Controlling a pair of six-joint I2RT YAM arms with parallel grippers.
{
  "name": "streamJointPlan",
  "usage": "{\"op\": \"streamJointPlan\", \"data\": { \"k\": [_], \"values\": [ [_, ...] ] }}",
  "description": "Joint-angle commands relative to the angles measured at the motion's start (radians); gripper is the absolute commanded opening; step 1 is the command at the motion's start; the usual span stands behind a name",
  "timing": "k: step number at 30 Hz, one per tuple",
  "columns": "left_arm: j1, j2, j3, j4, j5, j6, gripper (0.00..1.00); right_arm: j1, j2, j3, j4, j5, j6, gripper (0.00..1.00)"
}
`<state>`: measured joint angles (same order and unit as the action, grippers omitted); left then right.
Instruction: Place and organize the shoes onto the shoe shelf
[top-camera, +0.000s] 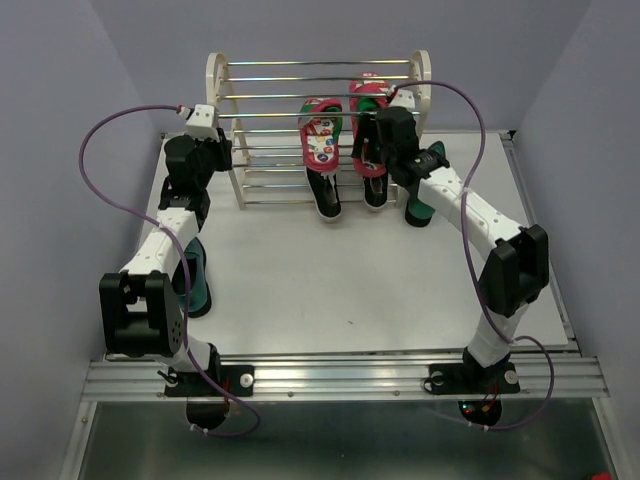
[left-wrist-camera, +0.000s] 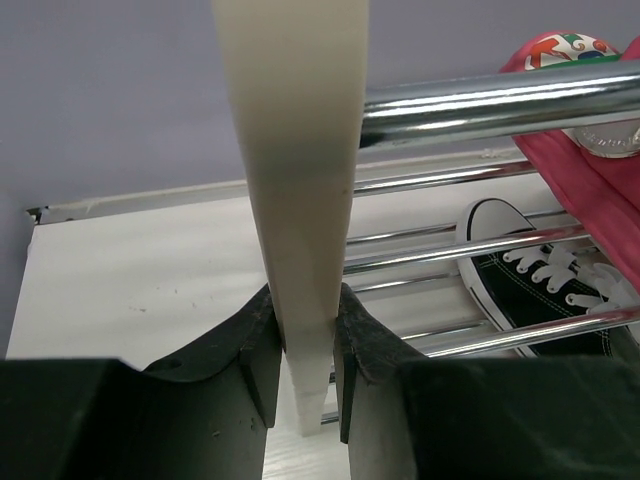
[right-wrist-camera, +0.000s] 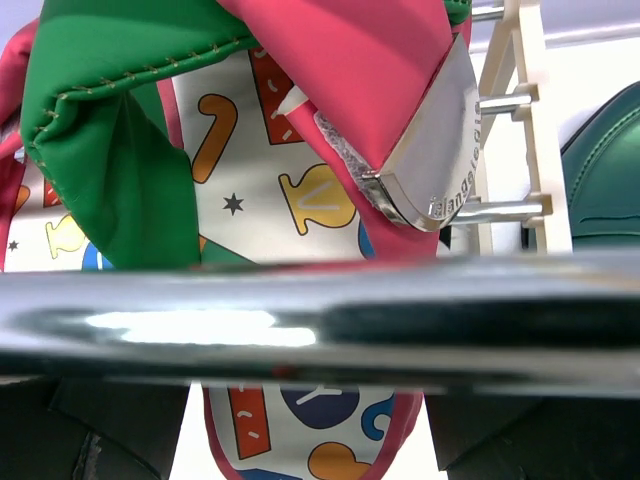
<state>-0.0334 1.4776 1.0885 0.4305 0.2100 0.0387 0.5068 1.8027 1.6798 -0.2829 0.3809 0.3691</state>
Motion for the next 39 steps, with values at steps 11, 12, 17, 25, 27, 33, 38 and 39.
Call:
{"op": "streamJointPlan", "data": {
  "k": [11, 12, 17, 25, 27, 33, 38, 39],
  "values": [
    [-0.008, -0.036, -0.012, 0.045, 0.022, -0.002, 0.33, 0.009, 0.115, 0.185, 0.067, 0.127, -0.059, 0.48],
    [-0.008, -0.034, -0.015, 0.045, 0.022, -0.002, 0.33, 0.009, 0.121, 0.193, 0.068, 0.127, -0.062, 0.50],
    [-0.008, -0.039, -0.018, 0.045, 0.017, -0.002, 0.33, 0.009, 0.144, 0.193, 0.068, 0.145, -0.050, 0.97],
    [-0.008, -0.048, -0.022, 0.047, 0.020, 0.003, 0.33, 0.009, 0.142, 0.181, 0.079, 0.145, -0.064, 1.00],
    [-0.008, -0.048, -0.024, 0.045, 0.019, 0.003, 0.33, 0.009, 0.138, 0.179, 0.080, 0.138, -0.068, 1.00],
    [-0.008, -0.056, -0.027, 0.047, 0.019, 0.003, 0.33, 0.009, 0.074, 0.137, 0.093, 0.038, -0.101, 1.00],
    [-0.008, -0.060, -0.029, 0.045, 0.022, 0.001, 0.33, 0.009, -0.031, 0.063, 0.123, -0.017, -0.102, 1.00],
    [-0.010, -0.062, -0.030, 0.045, 0.022, -0.002, 0.33, 0.009, -0.049, 0.049, 0.123, -0.023, -0.101, 1.00]
  ]
}}
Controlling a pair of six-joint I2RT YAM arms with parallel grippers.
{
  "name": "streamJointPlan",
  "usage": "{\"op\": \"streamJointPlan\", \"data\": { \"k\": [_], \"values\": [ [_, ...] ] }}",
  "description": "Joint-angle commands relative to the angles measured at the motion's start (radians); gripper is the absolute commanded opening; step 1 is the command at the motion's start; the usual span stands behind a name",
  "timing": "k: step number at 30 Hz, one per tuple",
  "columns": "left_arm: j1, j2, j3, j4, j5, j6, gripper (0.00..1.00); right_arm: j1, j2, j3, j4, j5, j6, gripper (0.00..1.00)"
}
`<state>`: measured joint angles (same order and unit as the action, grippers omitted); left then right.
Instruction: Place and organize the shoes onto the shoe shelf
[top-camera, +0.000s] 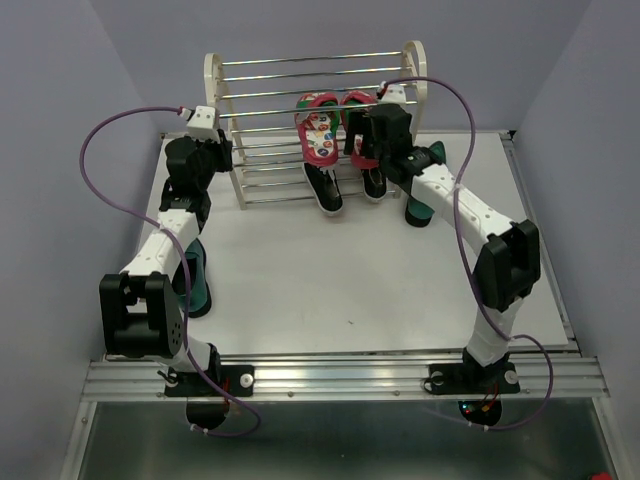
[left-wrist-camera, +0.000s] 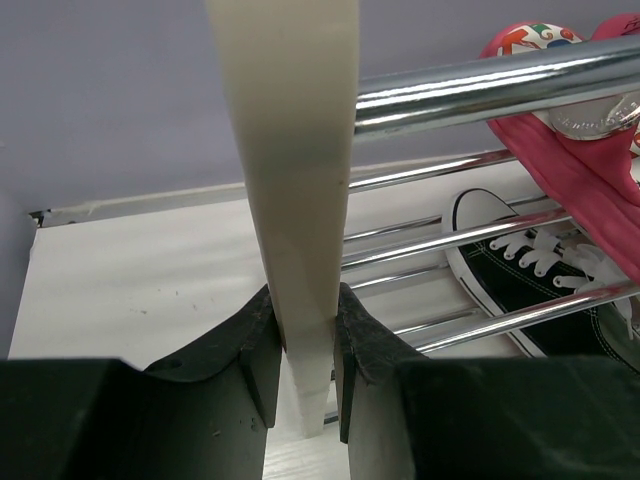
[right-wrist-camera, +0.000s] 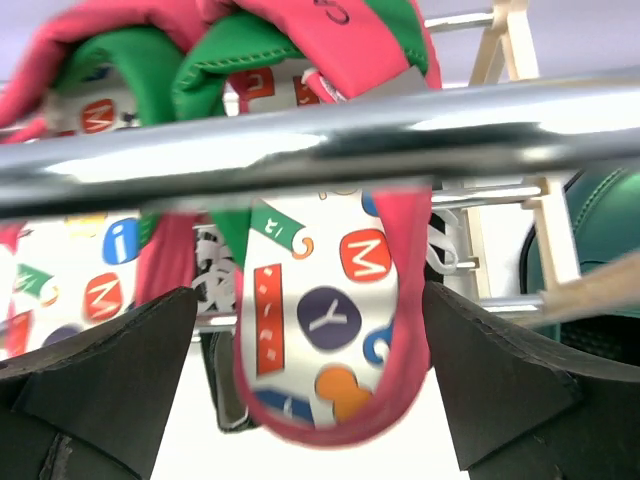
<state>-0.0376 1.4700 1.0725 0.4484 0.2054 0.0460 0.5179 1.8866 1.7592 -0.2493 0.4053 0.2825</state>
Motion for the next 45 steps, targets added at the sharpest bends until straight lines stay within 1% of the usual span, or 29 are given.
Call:
{"op": "streamJointPlan", "data": {
  "k": [1, 5, 7, 9, 10, 11, 12, 13, 15, 16, 17, 19, 20, 21, 22, 27, 29, 30, 33, 36, 37, 40, 41, 45],
  "values": [
    [-0.004, -0.059, -0.016, 0.027, 0.028, -0.008, 0.33, -0.002, -0.153, -0.064, 0.090, -0.077, -0.016, 1.00],
    [-0.004, -0.068, -0.025, 0.027, 0.031, -0.005, 0.33, -0.002, -0.283, -0.188, 0.090, -0.149, -0.008, 1.00],
    [-0.004, -0.079, -0.034, 0.027, 0.038, -0.003, 0.33, -0.002, -0.375, -0.248, 0.084, -0.181, -0.002, 1.00],
    [-0.004, -0.085, -0.046, 0.027, 0.042, -0.001, 0.33, -0.002, -0.443, -0.352, 0.074, -0.168, 0.035, 1.00],
    [-0.004, -0.086, -0.051, 0.027, 0.040, 0.000, 0.33, -0.002, -0.510, -0.389, 0.068, -0.154, 0.049, 1.00],
    [-0.004, -0.091, -0.057, 0.027, 0.040, 0.003, 0.34, -0.002, -0.542, -0.468, 0.058, -0.107, 0.059, 1.00],
    [-0.004, -0.094, -0.066, 0.027, 0.042, 0.006, 0.34, -0.002, -0.572, -0.510, 0.055, -0.070, 0.091, 1.00],
    [-0.004, -0.099, -0.071, 0.026, 0.046, 0.008, 0.36, -0.002, -0.619, -0.545, 0.032, 0.017, 0.110, 1.00],
    [-0.004, -0.105, -0.078, 0.024, 0.048, 0.012, 0.37, -0.002, -0.649, -0.628, -0.002, 0.114, 0.173, 1.00],
    [-0.005, -0.109, -0.078, 0.026, 0.043, 0.014, 0.38, -0.002, -0.656, -0.645, -0.045, 0.204, 0.197, 1.00],
    [-0.004, -0.112, -0.078, 0.024, 0.037, 0.014, 0.38, -0.002, -0.661, -0.659, -0.065, 0.237, 0.217, 1.00],
    [-0.004, -0.119, -0.078, 0.021, 0.020, 0.017, 0.38, -0.019, -0.653, -0.687, -0.102, 0.279, 0.268, 1.00],
    [-0.004, -0.126, -0.082, 0.021, 0.016, 0.018, 0.38, -0.048, -0.635, -0.696, -0.137, 0.267, 0.308, 1.00],
    [-0.004, -0.129, -0.085, 0.021, 0.009, 0.020, 0.38, -0.048, -0.624, -0.702, -0.143, 0.238, 0.308, 1.00],
    [-0.004, -0.135, -0.089, 0.021, 0.000, 0.026, 0.39, -0.076, -0.610, -0.722, -0.143, 0.192, 0.325, 1.00],
    [-0.004, -0.146, -0.098, 0.018, -0.024, 0.028, 0.41, -0.094, -0.502, -0.718, -0.123, 0.164, 0.328, 1.00],
    [-0.004, -0.148, -0.097, 0.016, -0.021, 0.026, 0.58, -0.134, -0.452, -0.711, -0.120, 0.139, 0.345, 1.00],
    [-0.004, -0.151, -0.095, 0.015, -0.020, 0.022, 0.63, -0.150, -0.437, -0.710, -0.113, 0.132, 0.349, 1.00],
    [-0.004, -0.161, -0.098, 0.010, 0.000, 0.022, 0.87, -0.185, -0.370, -0.696, -0.053, 0.112, 0.325, 1.00],
    [-0.004, -0.181, -0.100, 0.010, 0.040, 0.022, 0.98, -0.206, -0.302, -0.689, 0.007, 0.076, 0.282, 1.00],
    [-0.004, -0.191, -0.100, 0.010, 0.048, 0.020, 0.99, -0.206, -0.284, -0.684, 0.042, 0.058, 0.274, 1.00],
    [-0.004, -0.218, -0.098, -0.010, 0.072, 0.003, 0.99, -0.229, -0.190, -0.653, 0.091, 0.047, 0.241, 1.00],
    [-0.004, -0.230, -0.098, -0.010, 0.072, -0.004, 0.99, -0.229, -0.190, -0.644, 0.102, 0.037, 0.241, 1.00],
    [-0.004, -0.293, -0.083, -0.071, 0.100, -0.040, 0.99, -0.239, -0.101, -0.615, 0.182, -0.005, 0.172, 1.00]
  ]
}}
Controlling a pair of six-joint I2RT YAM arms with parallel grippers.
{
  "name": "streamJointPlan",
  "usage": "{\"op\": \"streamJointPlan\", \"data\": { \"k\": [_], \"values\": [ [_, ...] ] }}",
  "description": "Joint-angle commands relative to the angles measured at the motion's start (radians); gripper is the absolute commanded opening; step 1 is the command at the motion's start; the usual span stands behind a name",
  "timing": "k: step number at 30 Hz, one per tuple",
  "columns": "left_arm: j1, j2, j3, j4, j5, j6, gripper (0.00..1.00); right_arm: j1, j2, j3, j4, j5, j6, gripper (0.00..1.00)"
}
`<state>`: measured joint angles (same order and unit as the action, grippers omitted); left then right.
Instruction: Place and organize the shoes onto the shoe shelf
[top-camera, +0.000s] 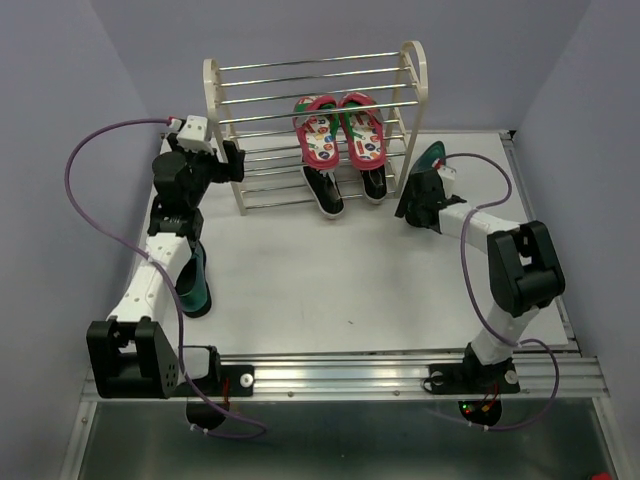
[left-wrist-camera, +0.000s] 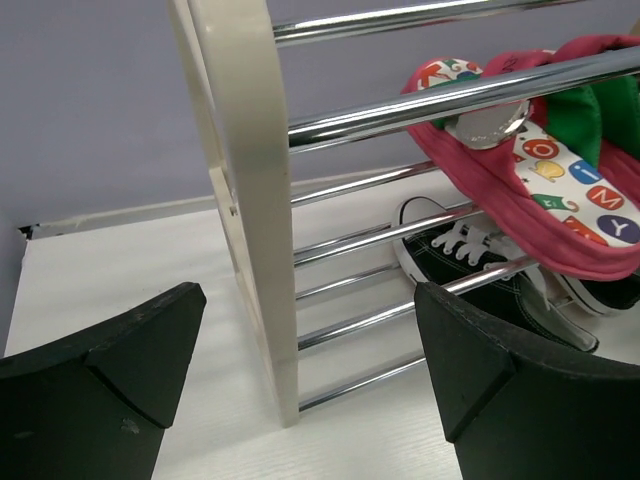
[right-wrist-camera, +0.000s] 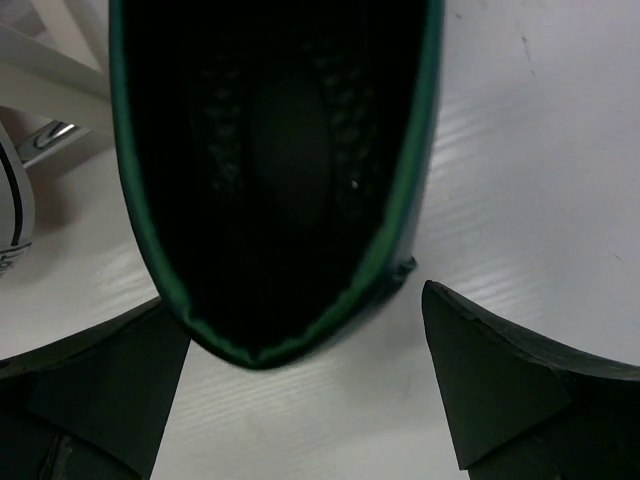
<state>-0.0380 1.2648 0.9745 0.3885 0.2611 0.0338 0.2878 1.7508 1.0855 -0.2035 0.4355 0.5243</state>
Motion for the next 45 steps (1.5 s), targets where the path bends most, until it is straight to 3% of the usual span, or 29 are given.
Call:
{"op": "streamJointPlan", "data": {
  "k": [1, 8, 17, 29, 33, 35, 36, 39, 42, 45],
  "values": [
    [-0.003, -0.117, 0.012, -0.017, 0.041, -0.064, 0.99, -0.009, 0.047, 0.066, 0.139, -0.029, -0.075, 1.00],
    [-0.003, -0.254, -0.080, -0.036, 0.026, -0.201, 0.99, -0.027, 0.114, 0.086, 0.154, 0.054, -0.064, 1.00],
    [-0.003, -0.360, -0.129, -0.056, -0.025, -0.201, 0.99, -0.045, 0.161, 0.103, 0.225, 0.059, -0.101, 1.00],
    [-0.003, -0.369, -0.123, -0.091, -0.108, -0.195, 0.99, -0.064, 0.231, 0.157, 0.233, 0.037, -0.176, 0.98],
    [-0.003, -0.375, -0.123, -0.089, -0.112, -0.198, 0.99, -0.064, 0.230, 0.145, 0.250, 0.051, -0.188, 0.65],
    [-0.003, -0.378, -0.123, -0.089, -0.108, -0.199, 0.99, -0.064, 0.223, 0.131, 0.262, 0.060, -0.191, 0.54],
    [-0.003, -0.381, -0.123, -0.089, -0.105, -0.199, 0.99, -0.064, 0.216, 0.125, 0.269, 0.066, -0.196, 0.41],
    [-0.003, -0.390, -0.126, -0.088, -0.099, -0.199, 0.98, -0.064, 0.193, 0.108, 0.282, 0.080, -0.221, 0.16],
    [-0.003, -0.407, -0.135, -0.083, -0.089, -0.201, 0.95, -0.064, 0.156, 0.062, 0.326, 0.106, -0.254, 0.01],
    [-0.003, -0.424, -0.152, -0.068, -0.082, -0.210, 0.94, -0.064, 0.078, -0.016, 0.392, 0.129, -0.293, 0.01]
  ]
}}
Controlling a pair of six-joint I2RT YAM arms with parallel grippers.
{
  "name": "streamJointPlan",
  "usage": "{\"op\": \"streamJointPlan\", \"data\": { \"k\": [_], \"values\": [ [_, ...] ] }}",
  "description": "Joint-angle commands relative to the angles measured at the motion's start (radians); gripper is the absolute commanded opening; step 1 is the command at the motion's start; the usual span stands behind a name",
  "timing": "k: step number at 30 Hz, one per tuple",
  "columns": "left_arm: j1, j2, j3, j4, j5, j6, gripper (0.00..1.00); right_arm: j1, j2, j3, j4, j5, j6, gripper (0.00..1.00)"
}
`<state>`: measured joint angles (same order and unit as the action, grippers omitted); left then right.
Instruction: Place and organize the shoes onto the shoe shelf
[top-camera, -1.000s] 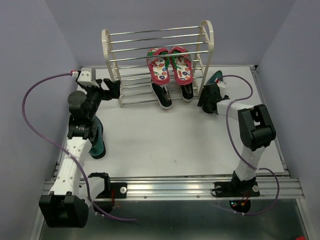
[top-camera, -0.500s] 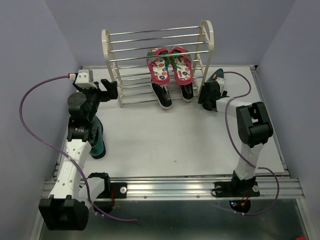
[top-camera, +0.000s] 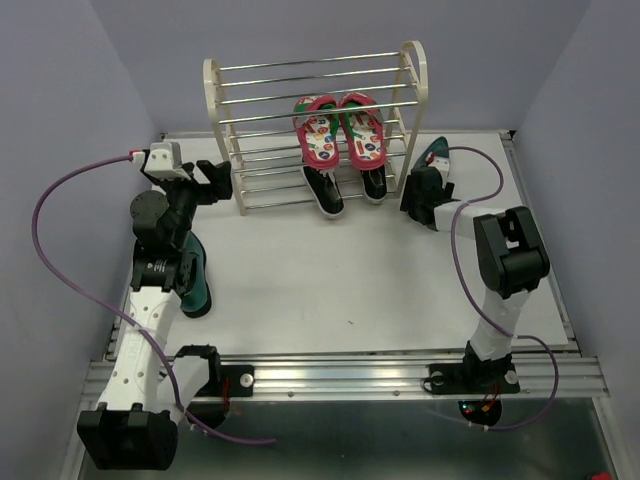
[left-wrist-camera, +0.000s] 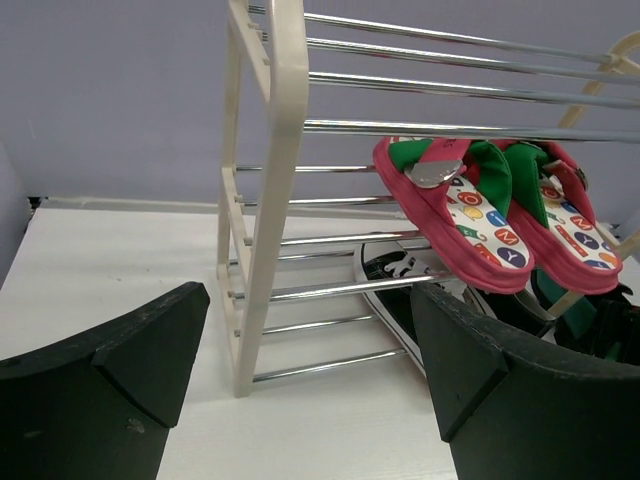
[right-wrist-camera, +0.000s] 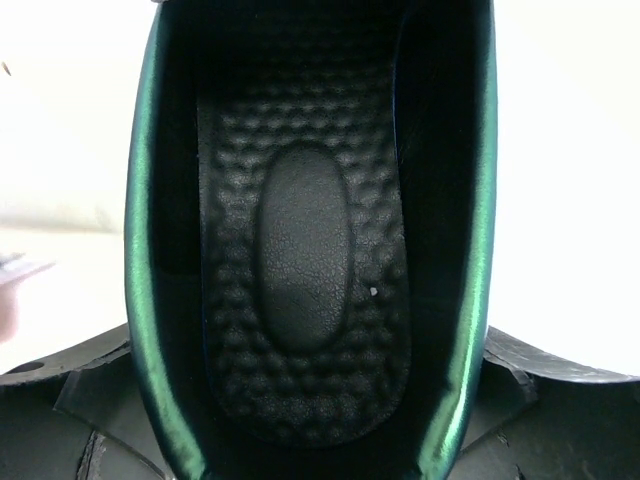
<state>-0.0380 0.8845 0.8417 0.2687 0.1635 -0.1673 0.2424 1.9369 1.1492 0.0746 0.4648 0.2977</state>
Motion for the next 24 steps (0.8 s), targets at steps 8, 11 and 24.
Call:
{"op": "streamJointPlan", "data": {
  "k": [8, 11, 24],
  "values": [
    [-0.003, -0.045, -0.036, 0.072, 0.031, -0.028, 0.92, -0.018, -0.350, -0.278, 0.169, 0.023, -0.019, 0.01],
    [-0.003, -0.044, -0.036, 0.072, 0.034, -0.024, 0.92, -0.018, -0.427, -0.383, 0.249, 0.023, -0.020, 0.01],
    [-0.003, -0.061, -0.061, 0.084, 0.056, -0.028, 0.92, -0.018, -0.529, -0.397, -0.206, -0.078, 0.193, 0.05]
  ]
}}
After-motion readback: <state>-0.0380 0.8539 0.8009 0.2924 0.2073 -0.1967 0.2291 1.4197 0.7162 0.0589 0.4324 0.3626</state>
